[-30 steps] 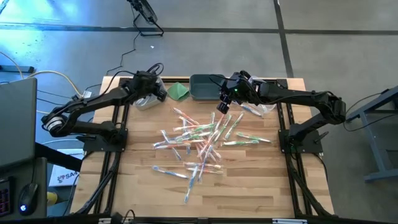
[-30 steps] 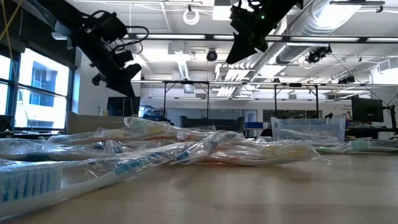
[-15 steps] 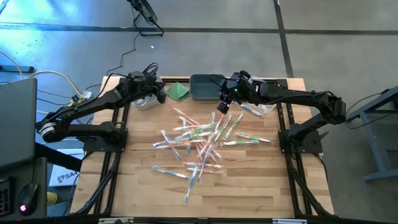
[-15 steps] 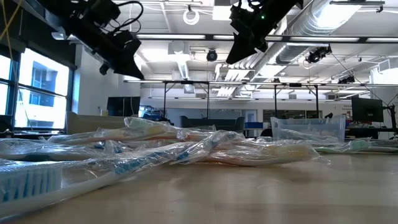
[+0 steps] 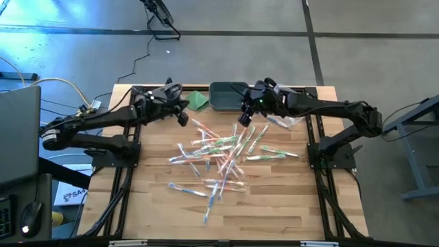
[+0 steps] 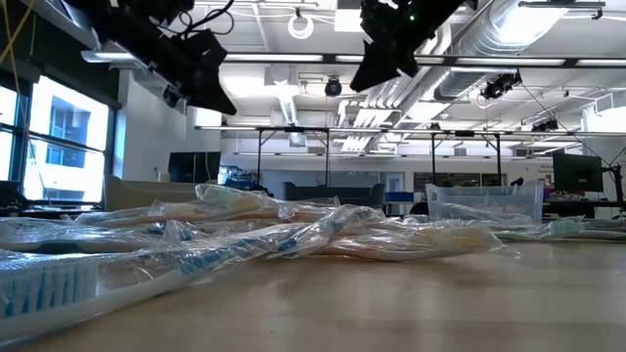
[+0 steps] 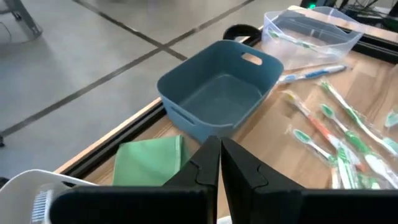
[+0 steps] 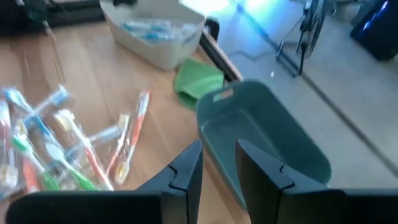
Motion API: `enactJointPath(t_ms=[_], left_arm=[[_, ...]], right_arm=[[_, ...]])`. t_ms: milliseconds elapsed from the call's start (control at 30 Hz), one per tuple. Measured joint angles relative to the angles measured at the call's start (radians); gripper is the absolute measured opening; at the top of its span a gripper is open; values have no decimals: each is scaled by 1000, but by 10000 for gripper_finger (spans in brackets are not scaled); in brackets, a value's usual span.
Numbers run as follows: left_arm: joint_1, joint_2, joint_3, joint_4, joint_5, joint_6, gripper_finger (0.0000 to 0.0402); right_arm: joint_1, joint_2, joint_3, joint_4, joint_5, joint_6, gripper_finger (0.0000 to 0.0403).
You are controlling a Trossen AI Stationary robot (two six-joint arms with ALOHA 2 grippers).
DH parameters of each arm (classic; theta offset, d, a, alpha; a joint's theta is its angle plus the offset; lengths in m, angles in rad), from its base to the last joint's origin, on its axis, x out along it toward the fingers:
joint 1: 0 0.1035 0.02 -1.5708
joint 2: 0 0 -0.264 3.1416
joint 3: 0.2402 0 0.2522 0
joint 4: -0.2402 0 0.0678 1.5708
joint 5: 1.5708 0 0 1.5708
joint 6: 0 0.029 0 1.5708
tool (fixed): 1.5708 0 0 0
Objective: Pick & Place Toothbrushes
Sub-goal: Put the orange toothbrush into the blue bin
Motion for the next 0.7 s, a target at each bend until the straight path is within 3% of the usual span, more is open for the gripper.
enactJointPath(t_ms=[333,700], left_arm=[[-59,-19,0,13,-16,0,12],[-59,-93,1,14,-23,3,12]], right_arm=[[9,-8,0,84,-44,-39,86],[9,-10,0,104,-129,-63,7]])
